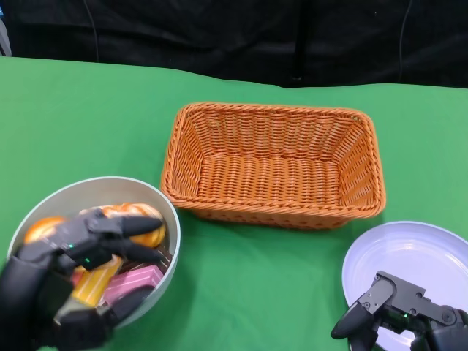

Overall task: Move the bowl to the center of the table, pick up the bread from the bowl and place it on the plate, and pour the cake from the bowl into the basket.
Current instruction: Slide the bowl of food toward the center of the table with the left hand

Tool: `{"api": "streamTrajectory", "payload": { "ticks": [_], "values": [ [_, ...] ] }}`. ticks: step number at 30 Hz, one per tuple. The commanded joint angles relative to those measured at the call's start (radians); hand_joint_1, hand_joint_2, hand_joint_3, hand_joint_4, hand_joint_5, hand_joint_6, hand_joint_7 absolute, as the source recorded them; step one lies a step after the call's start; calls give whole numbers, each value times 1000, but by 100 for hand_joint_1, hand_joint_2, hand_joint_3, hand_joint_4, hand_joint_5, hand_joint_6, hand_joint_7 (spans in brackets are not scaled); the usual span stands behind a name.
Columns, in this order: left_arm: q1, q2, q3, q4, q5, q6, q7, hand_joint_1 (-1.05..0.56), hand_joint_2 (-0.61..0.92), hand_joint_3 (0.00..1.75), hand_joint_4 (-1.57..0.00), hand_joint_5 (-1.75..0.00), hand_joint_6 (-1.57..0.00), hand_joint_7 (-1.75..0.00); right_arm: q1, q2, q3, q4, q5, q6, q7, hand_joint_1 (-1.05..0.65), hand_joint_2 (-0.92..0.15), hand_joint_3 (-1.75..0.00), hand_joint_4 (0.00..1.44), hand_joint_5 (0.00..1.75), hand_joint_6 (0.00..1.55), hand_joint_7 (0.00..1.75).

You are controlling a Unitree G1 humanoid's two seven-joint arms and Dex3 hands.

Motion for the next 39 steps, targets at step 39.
{"api": "streamTrajectory", "payload": {
  "ticks": [39],
  "values": [
    [-231,207,232,496,269,53,226,-70,92,58,0,-15,-10,-1,38,-19,0,-6,-13,-40,-11,-6,-40,-131,78,174,78,133]
  ]
}}
